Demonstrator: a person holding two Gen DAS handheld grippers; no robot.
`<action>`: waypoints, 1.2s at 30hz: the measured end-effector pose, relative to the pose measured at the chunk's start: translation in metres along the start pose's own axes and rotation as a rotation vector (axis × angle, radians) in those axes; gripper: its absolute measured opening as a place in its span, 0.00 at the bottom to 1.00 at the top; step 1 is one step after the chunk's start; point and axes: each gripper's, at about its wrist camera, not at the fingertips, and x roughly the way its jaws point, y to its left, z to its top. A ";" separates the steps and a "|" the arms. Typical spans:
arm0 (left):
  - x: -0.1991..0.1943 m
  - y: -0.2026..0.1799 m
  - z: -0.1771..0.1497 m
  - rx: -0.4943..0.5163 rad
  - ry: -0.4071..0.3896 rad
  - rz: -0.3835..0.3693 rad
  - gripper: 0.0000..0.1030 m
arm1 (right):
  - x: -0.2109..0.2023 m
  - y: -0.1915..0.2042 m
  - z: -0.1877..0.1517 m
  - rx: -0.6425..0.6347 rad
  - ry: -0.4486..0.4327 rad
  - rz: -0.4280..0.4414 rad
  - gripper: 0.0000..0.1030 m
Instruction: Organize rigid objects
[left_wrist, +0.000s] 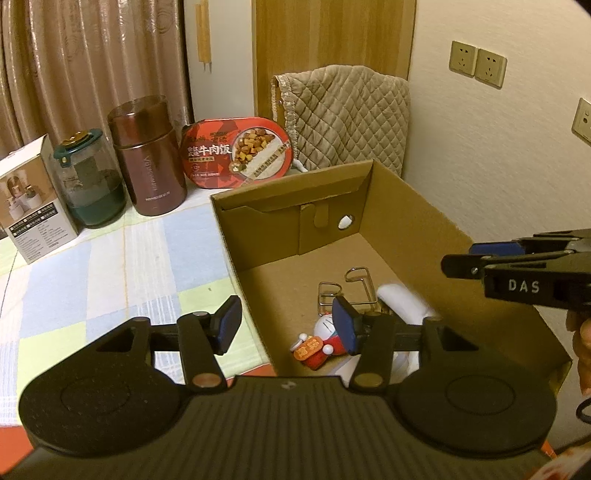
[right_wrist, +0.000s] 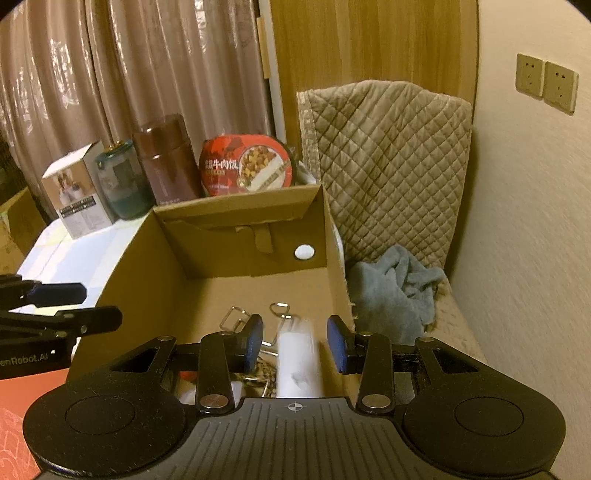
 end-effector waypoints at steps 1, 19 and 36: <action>-0.003 0.001 0.000 -0.004 -0.006 0.001 0.55 | -0.002 0.000 0.001 0.003 -0.005 -0.003 0.36; -0.130 0.005 -0.042 -0.141 -0.137 0.055 0.98 | -0.132 -0.003 -0.029 0.080 -0.058 0.005 0.71; -0.227 -0.020 -0.135 -0.276 -0.073 0.105 0.98 | -0.220 0.042 -0.107 0.028 0.006 -0.026 0.78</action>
